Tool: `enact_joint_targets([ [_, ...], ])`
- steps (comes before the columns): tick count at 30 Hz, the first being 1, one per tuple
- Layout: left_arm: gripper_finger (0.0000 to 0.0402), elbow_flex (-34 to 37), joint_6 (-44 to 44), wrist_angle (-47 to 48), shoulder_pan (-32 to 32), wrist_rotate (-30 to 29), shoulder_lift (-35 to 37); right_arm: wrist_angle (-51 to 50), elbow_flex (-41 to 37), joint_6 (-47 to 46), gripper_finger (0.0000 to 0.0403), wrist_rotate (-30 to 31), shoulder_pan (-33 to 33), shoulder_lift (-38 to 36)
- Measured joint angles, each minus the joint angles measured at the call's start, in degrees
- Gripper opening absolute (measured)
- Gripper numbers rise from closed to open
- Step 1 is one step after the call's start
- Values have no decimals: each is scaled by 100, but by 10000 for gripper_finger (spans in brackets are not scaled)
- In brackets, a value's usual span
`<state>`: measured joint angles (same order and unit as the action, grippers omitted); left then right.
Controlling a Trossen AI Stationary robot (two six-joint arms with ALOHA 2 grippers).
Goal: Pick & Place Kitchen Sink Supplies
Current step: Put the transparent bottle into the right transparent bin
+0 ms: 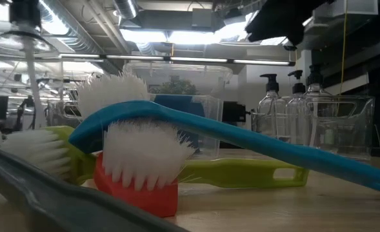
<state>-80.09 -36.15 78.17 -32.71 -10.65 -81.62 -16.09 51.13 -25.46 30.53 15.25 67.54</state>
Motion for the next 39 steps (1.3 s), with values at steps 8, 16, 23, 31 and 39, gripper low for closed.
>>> enact_joint_targets([
  [8,78,0,887,-26,494,-254,4,1297,0,1177,129,-755,0,574],
  [16,78,-2,1768,-830,807,-289,4,1918,0,1372,129,-1125,20,623],
  [23,78,-13,1553,-1506,859,-42,-32,3464,9,2467,129,-1074,302,1151],
  [31,78,-314,1334,-1572,1022,320,-641,3111,1010,2729,133,-1072,343,2148],
  [39,78,-1416,1386,-898,1034,-196,-1324,1772,2131,2130,221,-1259,356,2627],
])
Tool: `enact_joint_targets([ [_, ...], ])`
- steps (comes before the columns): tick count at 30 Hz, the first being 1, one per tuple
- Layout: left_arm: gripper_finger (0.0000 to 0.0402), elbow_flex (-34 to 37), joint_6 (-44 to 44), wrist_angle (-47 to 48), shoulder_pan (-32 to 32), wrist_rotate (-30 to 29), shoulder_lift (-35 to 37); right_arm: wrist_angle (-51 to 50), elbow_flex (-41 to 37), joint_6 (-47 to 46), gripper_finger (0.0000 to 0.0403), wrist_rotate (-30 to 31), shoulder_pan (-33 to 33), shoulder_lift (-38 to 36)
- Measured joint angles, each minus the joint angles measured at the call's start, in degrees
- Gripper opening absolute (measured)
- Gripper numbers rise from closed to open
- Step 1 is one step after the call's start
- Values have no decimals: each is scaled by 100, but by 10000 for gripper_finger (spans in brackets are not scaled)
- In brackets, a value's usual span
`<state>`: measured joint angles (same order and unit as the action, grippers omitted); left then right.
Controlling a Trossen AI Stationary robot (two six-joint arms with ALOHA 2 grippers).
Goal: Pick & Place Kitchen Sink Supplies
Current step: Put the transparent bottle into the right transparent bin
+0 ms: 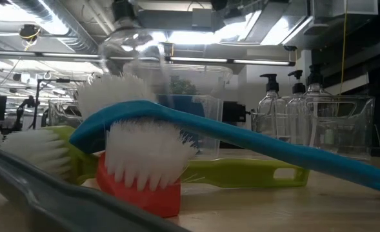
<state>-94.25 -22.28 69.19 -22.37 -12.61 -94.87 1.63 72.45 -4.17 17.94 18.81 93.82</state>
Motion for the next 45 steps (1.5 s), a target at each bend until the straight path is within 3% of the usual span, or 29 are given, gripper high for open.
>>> enact_joint_targets([
  [4,78,-375,-5,2,0,-197,-195,-212,105,-130,280,0,0,33],
  [8,78,-542,-141,-2,-2,-539,-215,-219,105,-153,313,43,0,33],
  [12,78,-689,-245,-26,1,-856,-216,-219,105,-145,320,227,0,33],
  [23,78,-711,-249,-533,2,-849,-214,-336,105,-26,319,651,0,33],
  [28,78,-711,-249,-673,29,-858,-214,-425,105,-15,294,694,0,33],
  [45,78,-707,-153,-813,131,-883,-214,-597,105,-151,142,681,4,33],
])
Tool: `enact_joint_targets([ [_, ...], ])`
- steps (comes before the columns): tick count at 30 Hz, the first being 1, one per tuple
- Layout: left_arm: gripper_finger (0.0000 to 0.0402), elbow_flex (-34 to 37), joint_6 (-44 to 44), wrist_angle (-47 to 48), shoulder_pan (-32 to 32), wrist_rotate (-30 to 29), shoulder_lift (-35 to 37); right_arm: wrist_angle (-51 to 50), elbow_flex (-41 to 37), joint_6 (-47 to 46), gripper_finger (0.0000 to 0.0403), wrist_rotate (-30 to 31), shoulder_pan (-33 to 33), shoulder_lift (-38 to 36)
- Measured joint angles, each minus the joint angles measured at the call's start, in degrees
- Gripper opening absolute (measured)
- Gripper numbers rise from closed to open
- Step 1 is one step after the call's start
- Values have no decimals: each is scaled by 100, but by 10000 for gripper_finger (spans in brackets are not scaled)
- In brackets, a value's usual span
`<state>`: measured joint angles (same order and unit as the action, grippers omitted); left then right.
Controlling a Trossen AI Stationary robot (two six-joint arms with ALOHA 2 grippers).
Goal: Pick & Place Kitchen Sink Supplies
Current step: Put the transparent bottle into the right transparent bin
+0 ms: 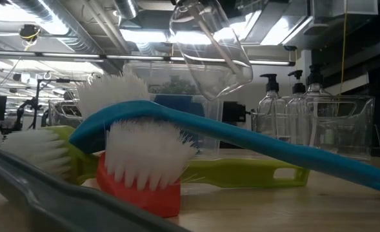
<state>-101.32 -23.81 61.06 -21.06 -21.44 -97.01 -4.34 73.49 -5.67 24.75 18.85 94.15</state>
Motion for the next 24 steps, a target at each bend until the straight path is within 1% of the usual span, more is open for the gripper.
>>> enact_joint_targets([
  [3,86,0,7,-3,0,34,0,1,0,-6,138,-7,2,0],
  [8,134,0,258,-9,-2,33,0,13,0,-172,141,2,0,0],
  [11,152,0,470,-47,-4,22,0,7,0,-228,147,13,-1,0],
  [16,180,0,611,-174,-11,-43,0,-174,0,-379,138,15,17,-15],
  [20,206,2,705,-137,-98,-493,91,-345,0,-478,138,0,88,-168],
  [24,225,2,708,-98,-221,-1029,252,-737,1,-736,139,231,226,-418],
])
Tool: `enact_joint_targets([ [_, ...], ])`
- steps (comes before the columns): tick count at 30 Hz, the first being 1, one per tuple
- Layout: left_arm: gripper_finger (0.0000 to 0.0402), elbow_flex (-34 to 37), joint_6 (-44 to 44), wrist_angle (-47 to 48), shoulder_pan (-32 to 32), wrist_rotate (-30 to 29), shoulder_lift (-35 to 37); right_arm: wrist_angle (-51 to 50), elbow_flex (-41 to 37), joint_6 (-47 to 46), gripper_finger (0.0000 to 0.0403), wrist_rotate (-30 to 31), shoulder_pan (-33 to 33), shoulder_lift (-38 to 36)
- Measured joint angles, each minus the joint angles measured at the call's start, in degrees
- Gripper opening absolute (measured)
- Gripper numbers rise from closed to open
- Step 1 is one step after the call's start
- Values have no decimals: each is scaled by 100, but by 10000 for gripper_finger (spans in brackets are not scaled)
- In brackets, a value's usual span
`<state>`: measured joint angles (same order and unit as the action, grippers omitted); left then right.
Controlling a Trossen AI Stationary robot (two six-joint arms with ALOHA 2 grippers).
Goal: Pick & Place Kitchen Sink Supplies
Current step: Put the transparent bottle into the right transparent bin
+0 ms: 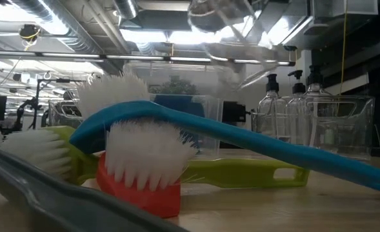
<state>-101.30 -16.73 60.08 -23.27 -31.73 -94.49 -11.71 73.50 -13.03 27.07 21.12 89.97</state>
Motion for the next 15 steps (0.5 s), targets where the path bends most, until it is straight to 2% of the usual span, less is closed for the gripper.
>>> enact_joint_targets([
  [7,231,120,-292,262,-337,-1167,205,-808,0,-357,140,811,246,-439],
  [11,218,501,-987,601,-363,-1362,480,-1015,-1,-444,143,1048,398,-657],
  [15,201,1146,-1370,308,-399,-1528,954,-1138,1,-421,141,1187,553,-880],
])
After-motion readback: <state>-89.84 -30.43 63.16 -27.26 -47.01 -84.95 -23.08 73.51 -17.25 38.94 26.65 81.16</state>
